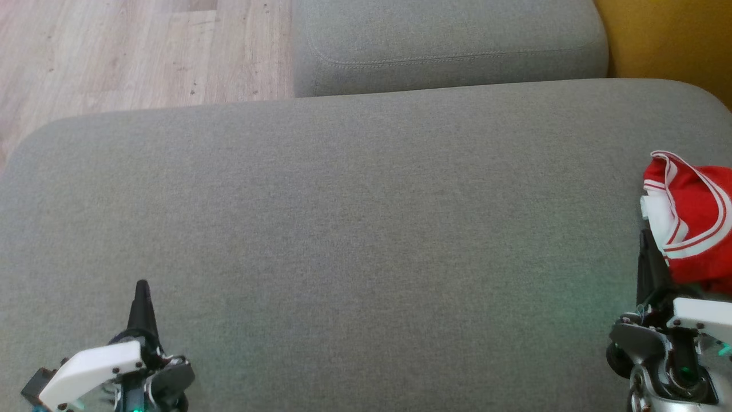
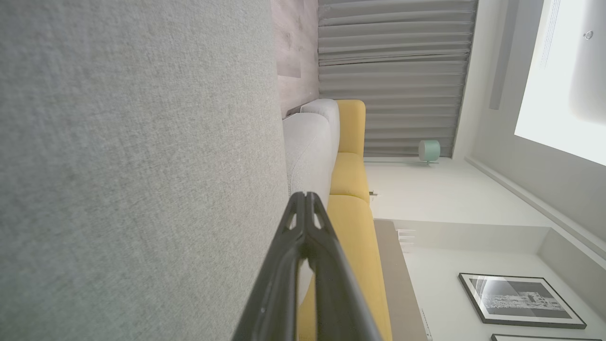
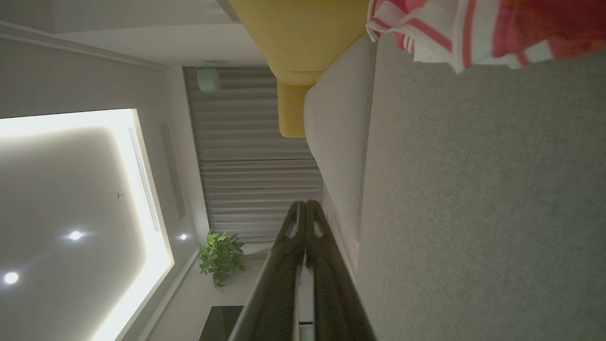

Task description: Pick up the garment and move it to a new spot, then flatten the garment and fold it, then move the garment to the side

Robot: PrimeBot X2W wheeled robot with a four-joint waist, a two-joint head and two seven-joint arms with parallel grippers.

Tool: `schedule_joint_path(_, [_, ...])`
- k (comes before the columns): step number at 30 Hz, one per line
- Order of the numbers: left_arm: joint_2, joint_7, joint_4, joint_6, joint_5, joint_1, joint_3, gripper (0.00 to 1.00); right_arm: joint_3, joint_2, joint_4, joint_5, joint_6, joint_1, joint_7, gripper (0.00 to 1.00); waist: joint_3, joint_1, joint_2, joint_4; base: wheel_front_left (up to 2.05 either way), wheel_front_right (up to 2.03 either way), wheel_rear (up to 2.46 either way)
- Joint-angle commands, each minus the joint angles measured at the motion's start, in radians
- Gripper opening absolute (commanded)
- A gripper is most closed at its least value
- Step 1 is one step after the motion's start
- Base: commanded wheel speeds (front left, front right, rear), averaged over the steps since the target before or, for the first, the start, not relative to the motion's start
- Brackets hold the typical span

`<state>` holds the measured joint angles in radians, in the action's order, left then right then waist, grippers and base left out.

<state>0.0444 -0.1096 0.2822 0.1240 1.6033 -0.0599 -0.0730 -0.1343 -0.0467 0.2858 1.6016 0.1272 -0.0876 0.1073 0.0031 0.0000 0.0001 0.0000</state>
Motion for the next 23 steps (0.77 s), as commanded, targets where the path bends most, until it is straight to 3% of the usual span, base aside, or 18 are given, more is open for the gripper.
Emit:
schedule_joint_path(1, [0.006, -0.003, -0.037, 0.007, 0.006, -0.048, -0.041, 0.00, 0.021, -0.004, -0.041, 0.007, 0.003, -0.020, 0.006, 0.00, 0.000, 0.0000, -0.0001, 0.000, 0.00, 0.00, 0.00])
schedule_joint_path(23, [0.006, -0.003, -0.037, 0.007, 0.006, -0.048, -0.041, 0.00, 0.021, -0.004, -0.041, 0.007, 0.003, -0.020, 0.006, 0.00, 0.000, 0.0000, -0.0001, 0.000, 0.00, 0.00, 0.00])
